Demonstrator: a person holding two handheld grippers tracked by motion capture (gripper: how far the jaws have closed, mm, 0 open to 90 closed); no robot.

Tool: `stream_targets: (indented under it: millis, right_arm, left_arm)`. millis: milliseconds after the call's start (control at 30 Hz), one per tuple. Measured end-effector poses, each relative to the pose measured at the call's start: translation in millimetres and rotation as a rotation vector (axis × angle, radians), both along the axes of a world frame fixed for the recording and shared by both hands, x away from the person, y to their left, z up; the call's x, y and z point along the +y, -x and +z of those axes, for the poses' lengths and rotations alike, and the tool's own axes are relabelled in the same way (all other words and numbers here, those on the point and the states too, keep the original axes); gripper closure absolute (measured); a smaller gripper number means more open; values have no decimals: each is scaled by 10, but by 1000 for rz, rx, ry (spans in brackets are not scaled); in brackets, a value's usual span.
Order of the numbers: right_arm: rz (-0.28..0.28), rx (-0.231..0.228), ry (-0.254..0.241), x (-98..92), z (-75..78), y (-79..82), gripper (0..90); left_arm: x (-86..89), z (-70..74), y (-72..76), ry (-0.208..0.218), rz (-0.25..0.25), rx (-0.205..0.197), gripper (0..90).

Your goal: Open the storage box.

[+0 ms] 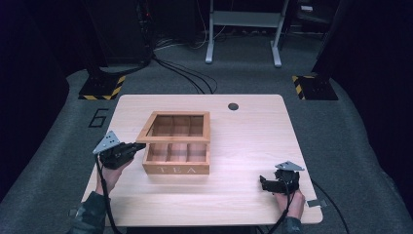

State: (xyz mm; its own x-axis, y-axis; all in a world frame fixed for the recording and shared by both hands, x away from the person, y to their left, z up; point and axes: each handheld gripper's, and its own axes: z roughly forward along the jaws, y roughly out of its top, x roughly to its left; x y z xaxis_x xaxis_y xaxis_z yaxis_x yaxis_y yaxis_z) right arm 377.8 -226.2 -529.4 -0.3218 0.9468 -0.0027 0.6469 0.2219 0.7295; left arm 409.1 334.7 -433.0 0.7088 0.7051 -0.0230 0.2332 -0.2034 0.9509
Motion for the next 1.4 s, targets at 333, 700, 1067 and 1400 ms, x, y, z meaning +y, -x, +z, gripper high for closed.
stream_targets:
  millis: [333, 700, 1067, 1400]
  right_arm:
    - [0, 0, 0, 0, 0, 0, 57]
    - [0, 0, 0, 0, 0, 0, 57]
    - [1, 0, 0, -1, 0, 0, 56]
    - [0, 0, 0, 0, 0, 0, 56]
  left_arm:
    - [-12, 158, -122, -8, -18, 1, 870]
    - [-11, 338, -241, -17, -26, 4, 871]
    - [-4, 475, -355, -15, -37, 10, 871]
    - [-64, 560, -437, -15, -40, 12, 872]
